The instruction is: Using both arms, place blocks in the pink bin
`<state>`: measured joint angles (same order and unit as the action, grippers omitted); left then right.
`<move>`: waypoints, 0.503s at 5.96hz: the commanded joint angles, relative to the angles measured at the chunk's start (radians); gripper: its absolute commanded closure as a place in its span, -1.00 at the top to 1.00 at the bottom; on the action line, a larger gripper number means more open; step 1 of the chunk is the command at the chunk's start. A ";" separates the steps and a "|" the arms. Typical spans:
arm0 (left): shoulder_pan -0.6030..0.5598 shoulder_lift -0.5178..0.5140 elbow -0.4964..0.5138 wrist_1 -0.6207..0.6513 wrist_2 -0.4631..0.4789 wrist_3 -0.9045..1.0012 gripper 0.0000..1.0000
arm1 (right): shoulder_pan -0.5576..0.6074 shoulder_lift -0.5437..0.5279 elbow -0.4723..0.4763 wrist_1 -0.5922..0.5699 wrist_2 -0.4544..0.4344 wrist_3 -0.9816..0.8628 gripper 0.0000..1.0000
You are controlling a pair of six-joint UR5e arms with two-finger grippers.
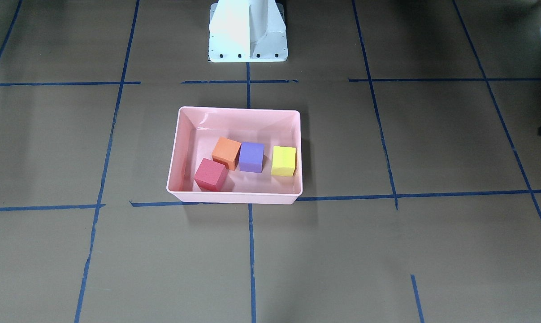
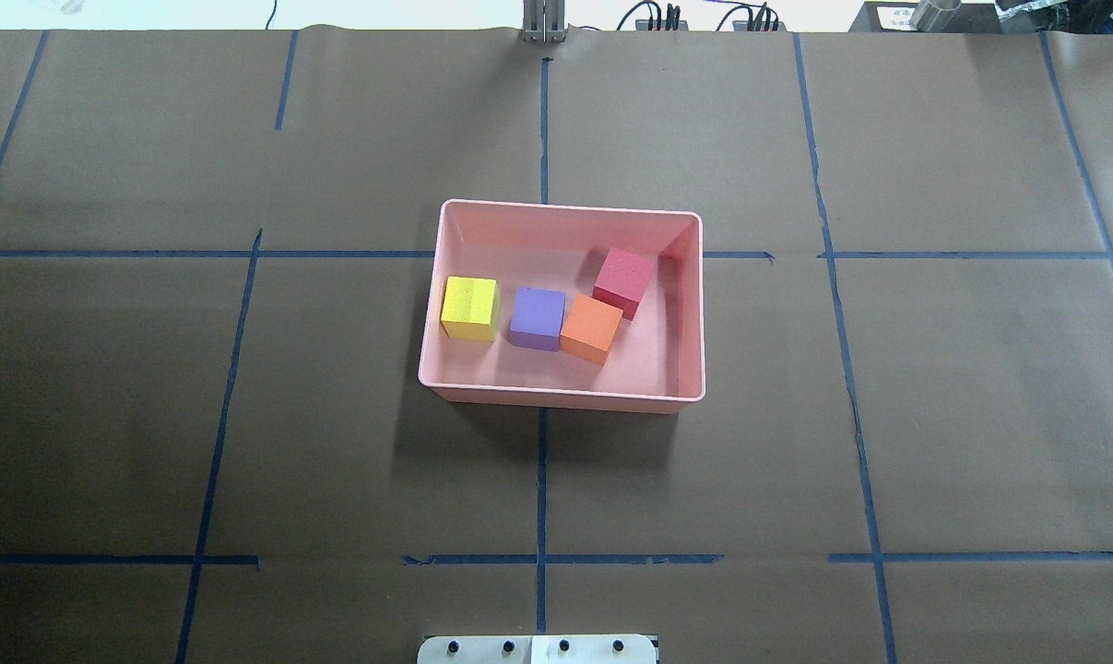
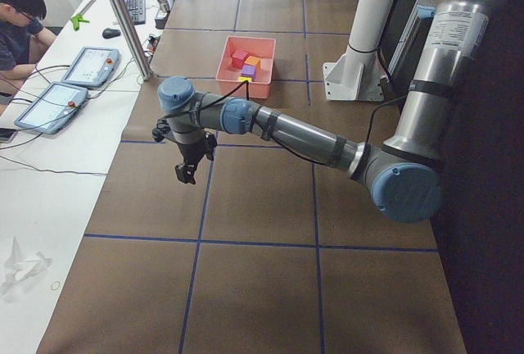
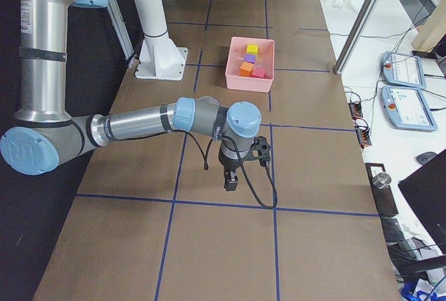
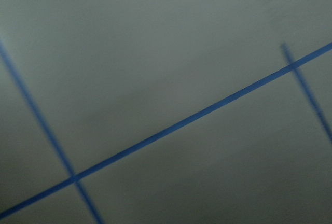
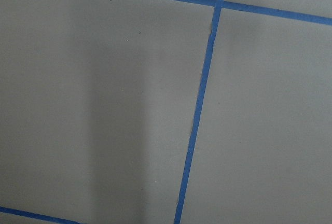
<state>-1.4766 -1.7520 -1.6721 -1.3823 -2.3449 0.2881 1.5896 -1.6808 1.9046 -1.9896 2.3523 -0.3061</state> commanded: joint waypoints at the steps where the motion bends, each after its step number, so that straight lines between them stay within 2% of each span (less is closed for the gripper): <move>1: -0.074 0.182 0.019 -0.029 -0.007 0.022 1.00 | 0.000 -0.016 0.004 0.000 0.001 0.002 1.00; 2: -0.080 0.237 0.022 -0.103 -0.001 0.023 1.00 | 0.000 -0.016 0.001 0.002 0.001 0.001 1.00; 3: -0.080 0.262 0.038 -0.150 -0.002 0.020 1.00 | 0.000 -0.023 -0.001 0.064 -0.005 0.018 1.00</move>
<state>-1.5535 -1.5265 -1.6458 -1.4841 -2.3470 0.3112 1.5893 -1.6986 1.9052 -1.9675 2.3511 -0.2995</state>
